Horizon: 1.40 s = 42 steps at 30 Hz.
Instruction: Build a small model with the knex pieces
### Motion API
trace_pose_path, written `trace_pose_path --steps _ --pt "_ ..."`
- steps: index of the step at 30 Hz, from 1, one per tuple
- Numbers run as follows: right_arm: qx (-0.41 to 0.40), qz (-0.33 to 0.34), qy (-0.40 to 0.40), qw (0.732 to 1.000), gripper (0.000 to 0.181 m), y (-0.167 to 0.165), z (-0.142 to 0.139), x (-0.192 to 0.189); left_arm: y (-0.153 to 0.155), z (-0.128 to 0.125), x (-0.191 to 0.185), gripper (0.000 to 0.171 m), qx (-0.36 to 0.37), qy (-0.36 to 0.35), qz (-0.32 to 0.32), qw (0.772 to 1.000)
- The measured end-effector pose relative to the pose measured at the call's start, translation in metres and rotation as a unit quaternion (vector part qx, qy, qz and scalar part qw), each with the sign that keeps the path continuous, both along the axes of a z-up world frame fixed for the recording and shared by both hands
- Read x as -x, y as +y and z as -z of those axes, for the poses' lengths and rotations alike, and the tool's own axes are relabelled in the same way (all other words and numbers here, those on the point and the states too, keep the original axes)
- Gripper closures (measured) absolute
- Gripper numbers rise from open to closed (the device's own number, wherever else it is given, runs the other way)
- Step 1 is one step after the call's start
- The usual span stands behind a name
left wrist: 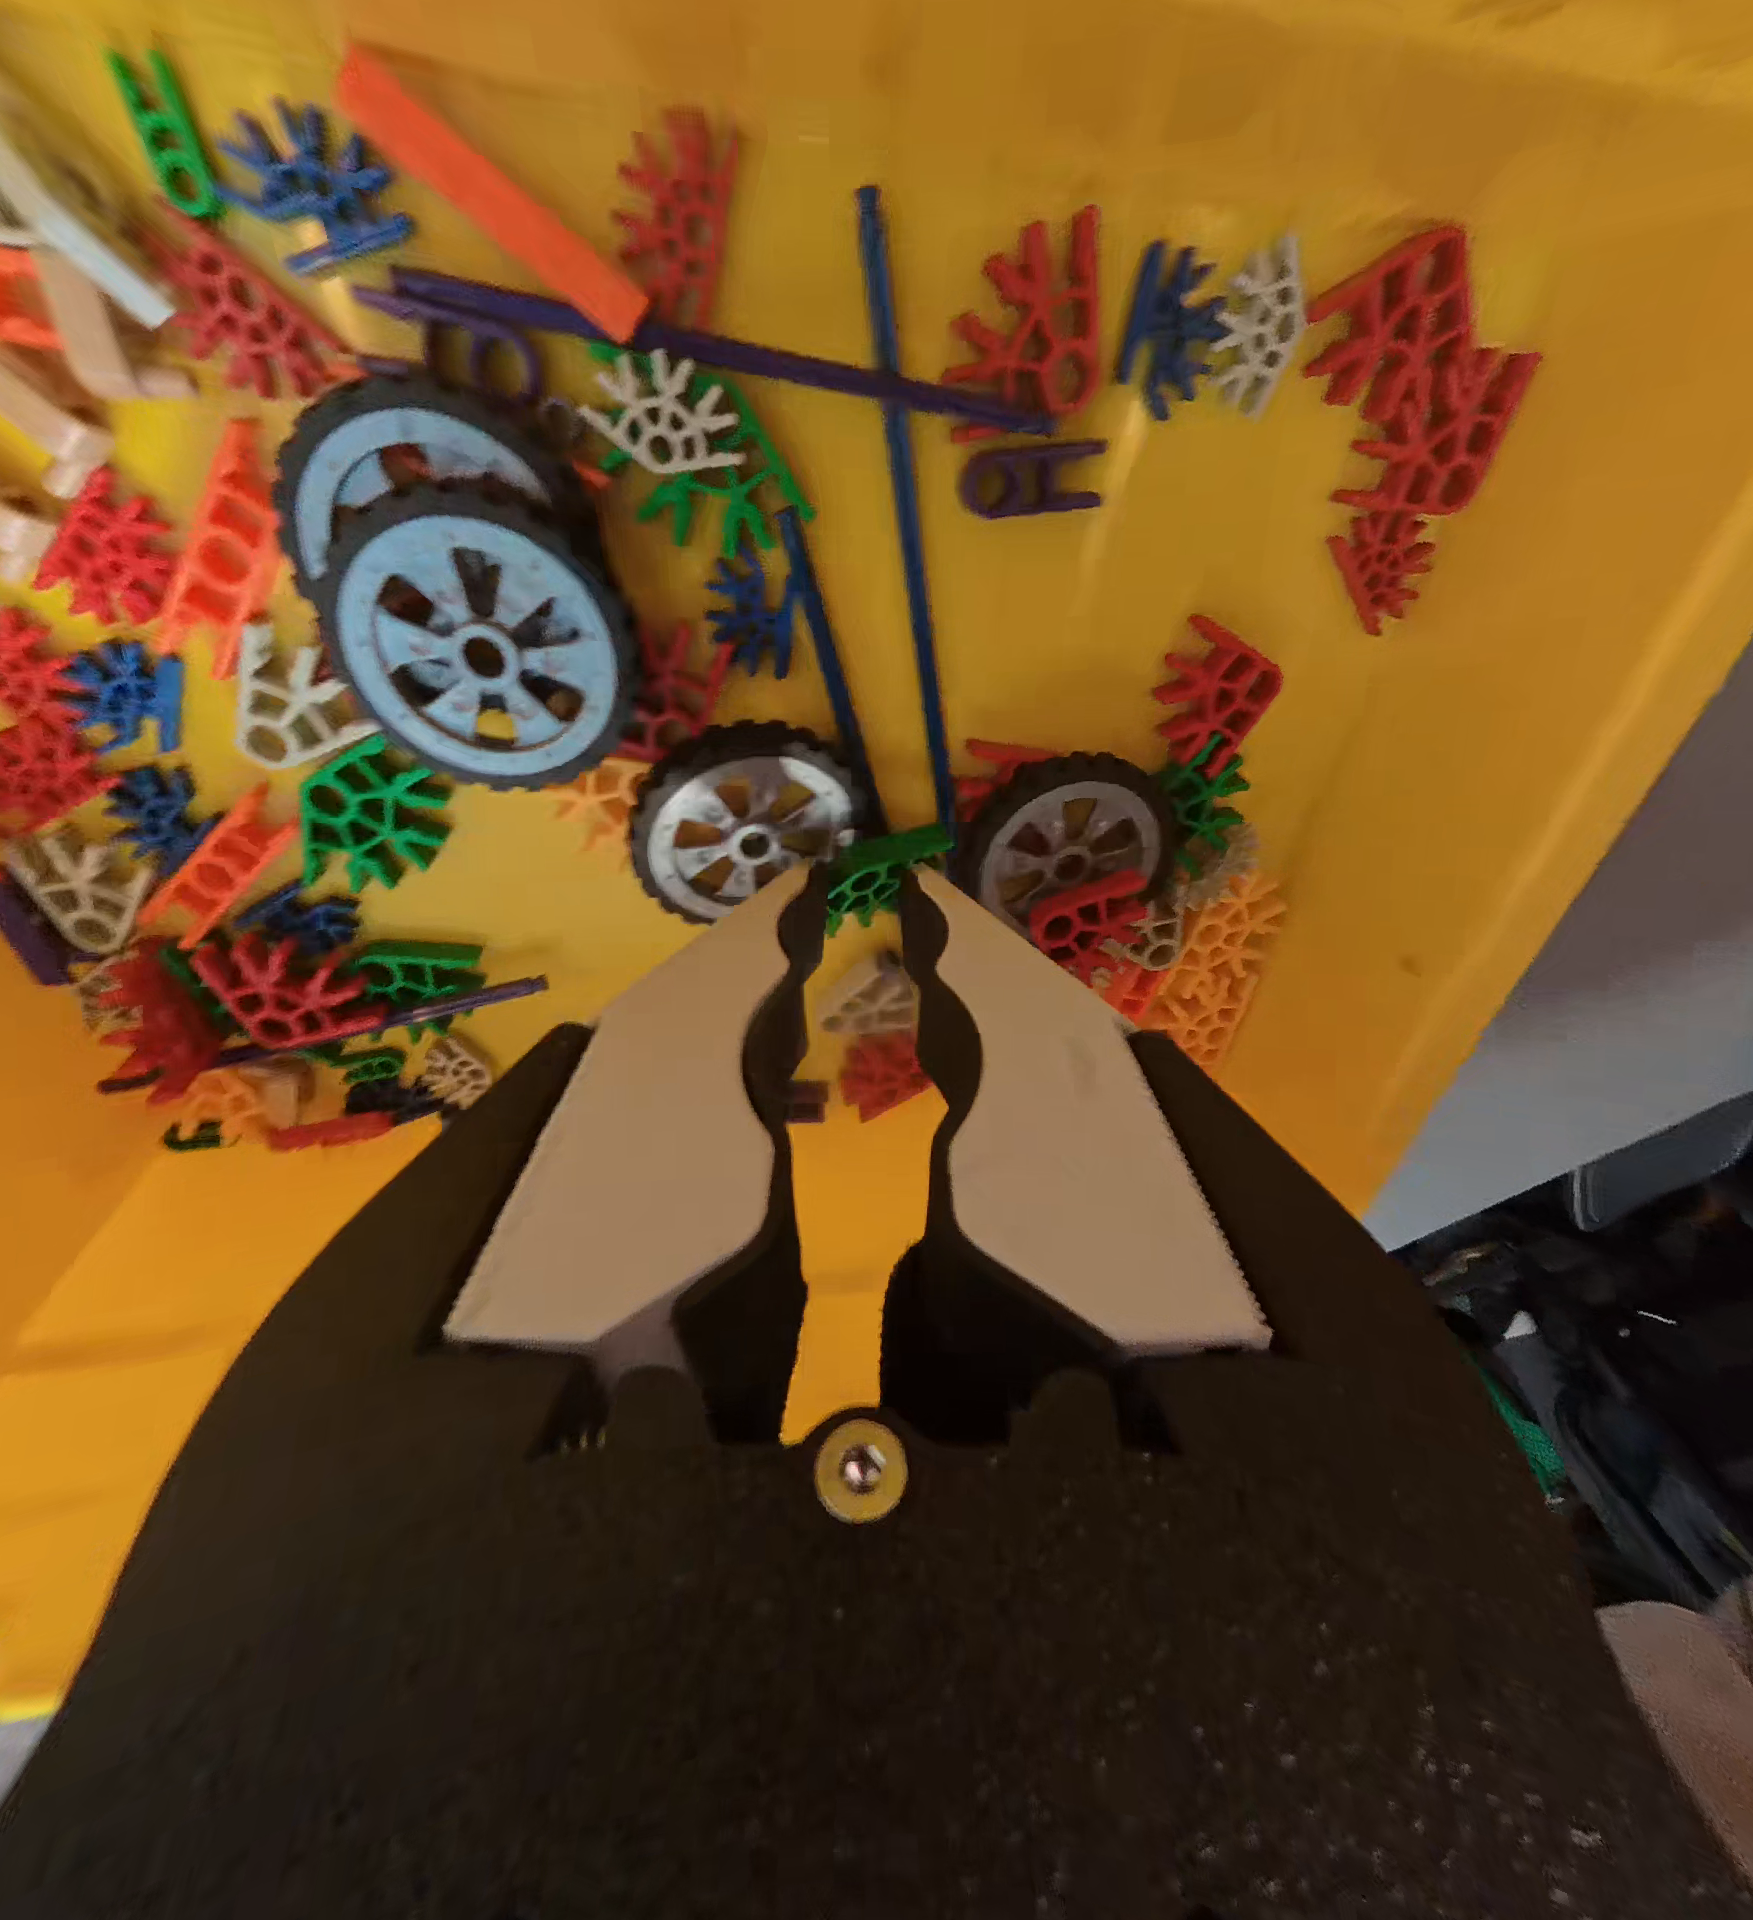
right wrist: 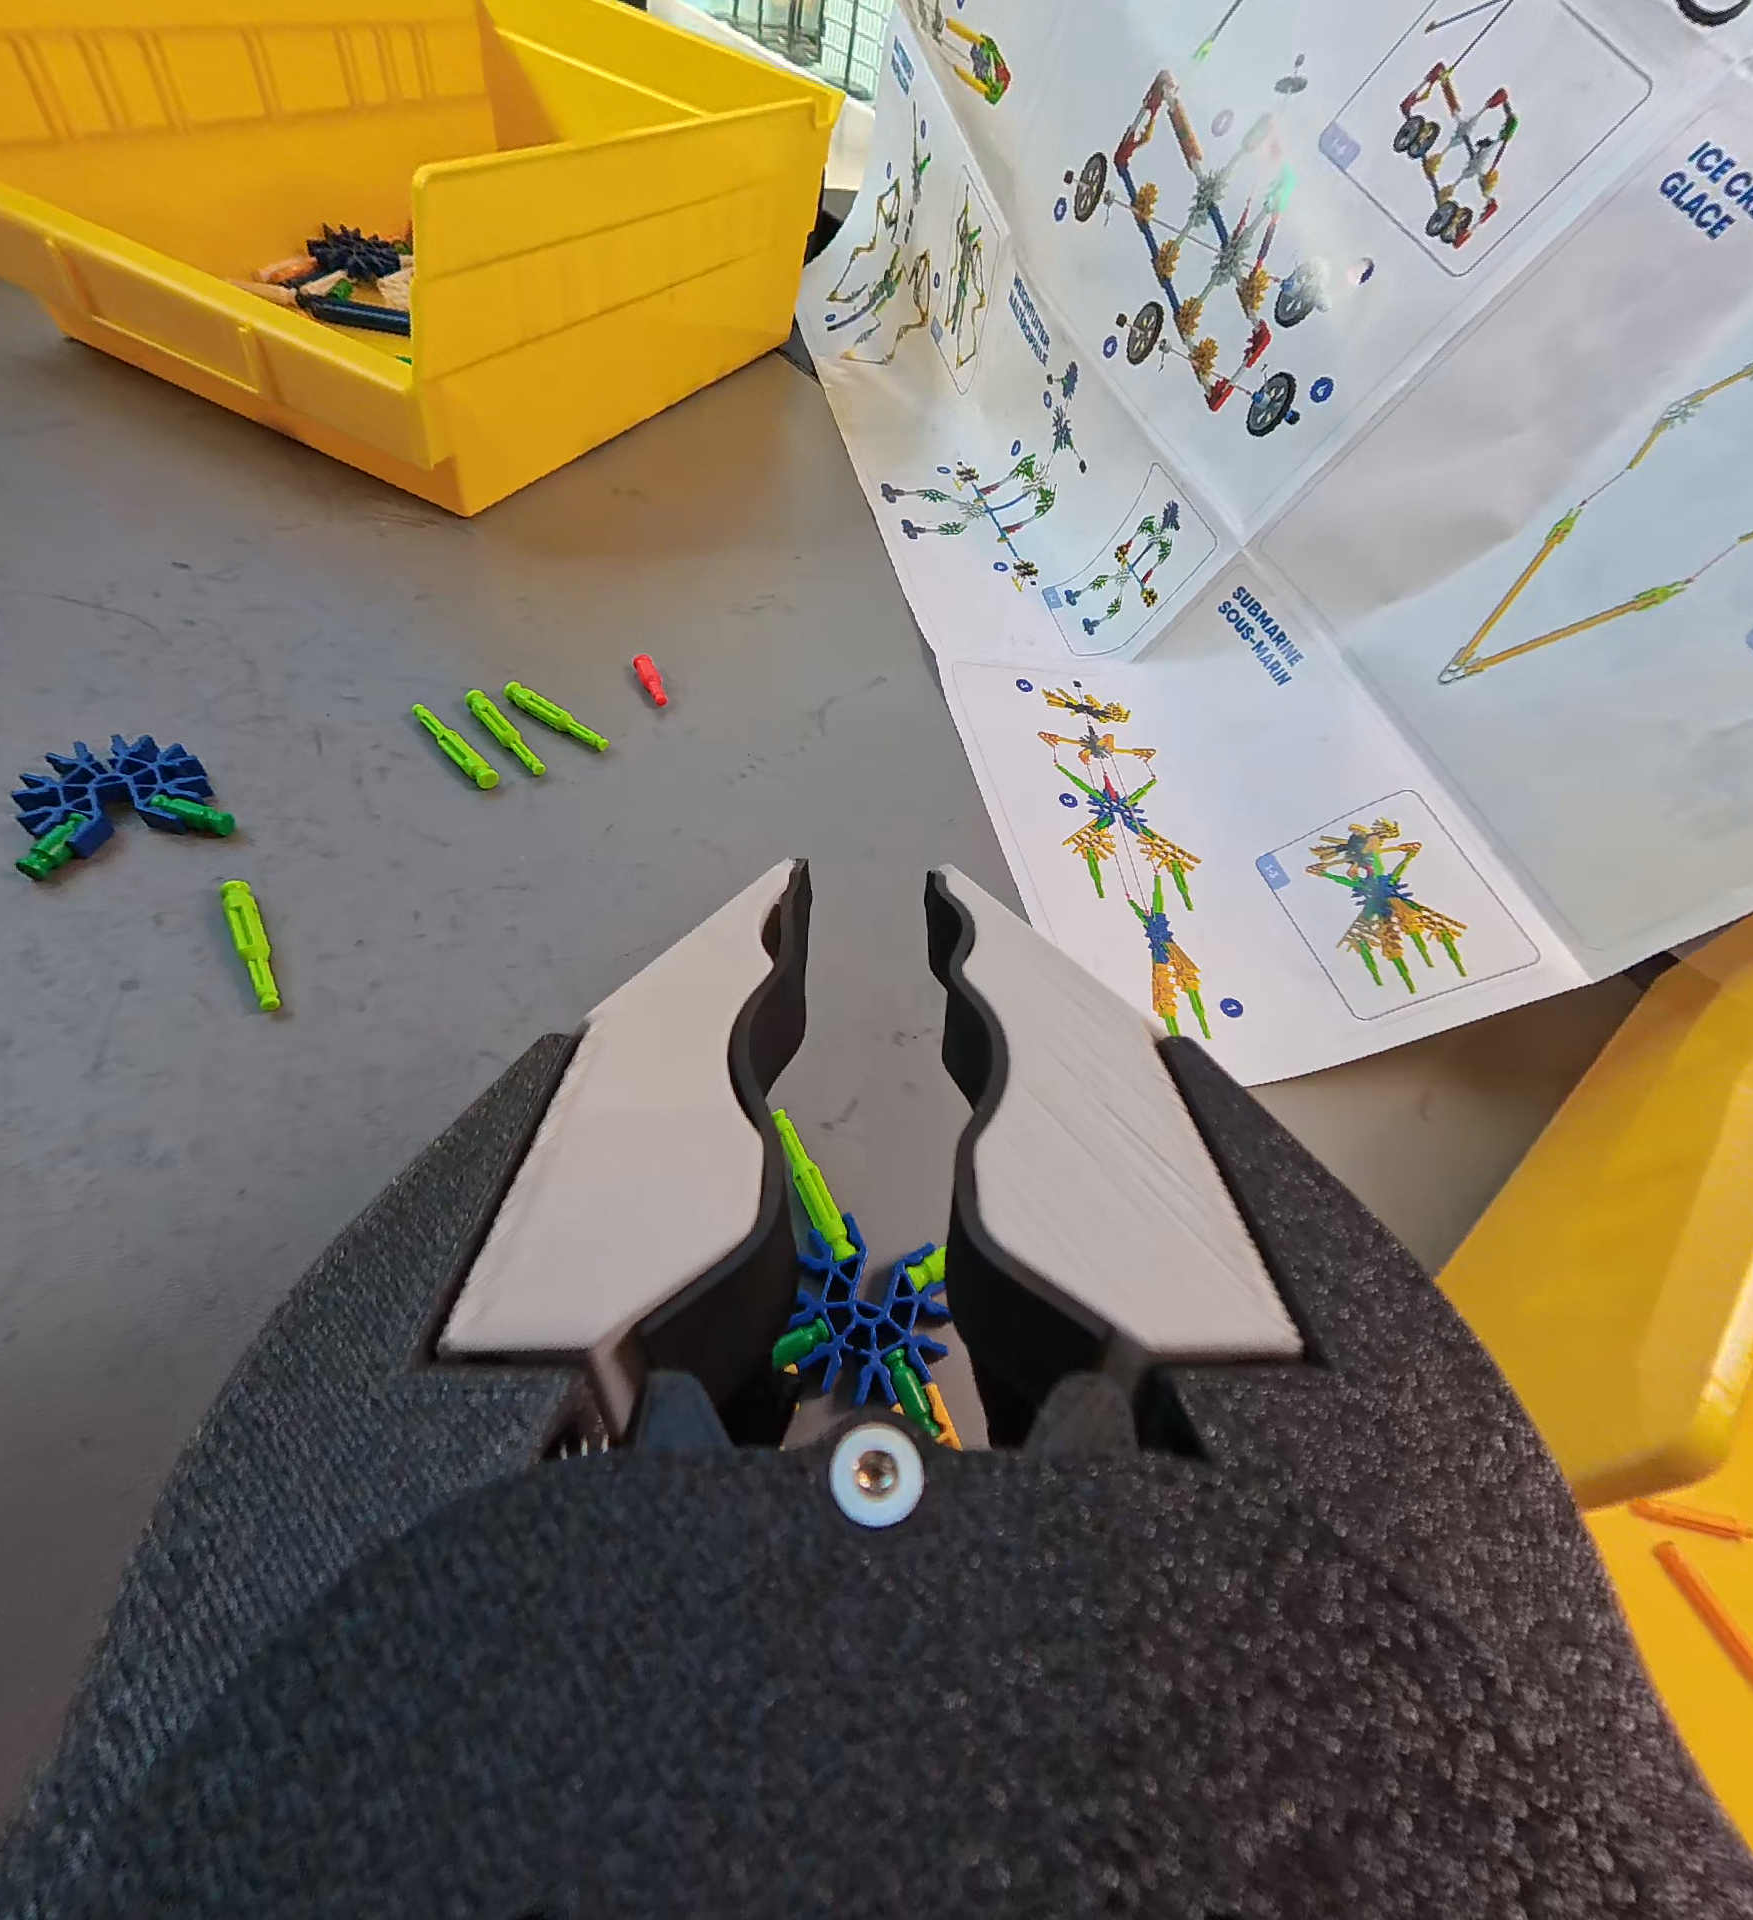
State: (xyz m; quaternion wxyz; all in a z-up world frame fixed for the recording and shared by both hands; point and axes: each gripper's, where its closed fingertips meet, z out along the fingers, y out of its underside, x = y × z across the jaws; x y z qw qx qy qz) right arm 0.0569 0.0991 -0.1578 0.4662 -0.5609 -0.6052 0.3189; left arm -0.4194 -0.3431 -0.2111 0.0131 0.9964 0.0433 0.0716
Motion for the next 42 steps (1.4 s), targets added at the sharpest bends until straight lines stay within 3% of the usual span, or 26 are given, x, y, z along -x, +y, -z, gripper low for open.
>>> trace_pose_path --steps 3,6,9,11,13,14,15,17,21,24,27,29,33,37,42 --pt "0.001 -0.001 -0.004 1.000 0.161 0.000 0.001 0.001 0.015 -0.013 -0.032 0.163 -0.054 -0.070 0.017 0.996" --pt "-0.002 -0.002 -0.006 1.000 0.161 -0.001 0.002 0.001 0.023 -0.023 -0.003 0.163 -0.088 -0.004 -0.018 0.996" --pt "-0.006 -0.004 -0.009 1.000 0.161 -0.002 0.003 0.001 0.011 -0.014 0.043 0.154 -0.058 0.091 -0.073 0.991" --pt "-0.008 -0.005 -0.012 1.000 0.161 -0.003 0.004 0.001 0.001 -0.001 0.038 0.144 -0.027 0.070 -0.077 0.994" --pt "-0.009 -0.005 -0.014 1.000 0.161 -0.003 0.004 0.001 -0.004 0.007 0.027 0.149 -0.014 0.050 -0.059 0.997" --pt "-0.010 -0.005 -0.014 1.000 0.161 -0.003 0.004 0.001 -0.003 0.006 0.027 0.149 -0.017 0.052 -0.057 0.997" --pt "-0.010 -0.005 -0.014 1.000 0.161 -0.003 0.004 0.001 -0.002 0.004 0.024 0.161 -0.023 0.046 -0.060 0.997" --pt "-0.008 -0.005 -0.015 1.000 0.161 -0.002 0.005 0.000 0.003 -0.004 0.016 0.163 -0.040 0.035 -0.048 0.997" --pt "-0.009 -0.008 -0.019 1.000 0.162 -0.003 0.006 0.000 0.041 -0.038 -0.027 0.164 -0.165 -0.053 -0.016 0.985" --pt "-0.012 -0.011 -0.023 1.000 0.162 -0.005 0.007 0.001 0.053 -0.054 -0.025 0.156 -0.214 -0.048 -0.024 0.975" --pt "-0.017 -0.011 -0.029 0.999 0.162 -0.005 0.009 0.000 0.025 -0.031 0.016 0.155 -0.123 0.053 -0.062 0.989" --pt "-0.019 -0.011 -0.031 0.999 0.162 -0.005 0.010 -0.001 0.008 -0.015 0.024 0.145 -0.075 0.068 -0.071 0.992" --pt "-0.016 -0.010 -0.032 0.999 0.162 -0.005 0.011 -0.001 0.006 0.002 0.024 0.132 -0.066 0.075 -0.068 0.993" --pt "-0.019 -0.009 -0.038 0.999 0.162 -0.005 0.013 0.000 0.004 0.016 0.025 0.138 -0.045 0.084 -0.052 0.994" --pt "-0.022 -0.008 -0.038 0.999 0.162 -0.004 0.013 0.000 -0.006 0.008 0.028 0.138 -0.025 0.106 -0.031 0.994"
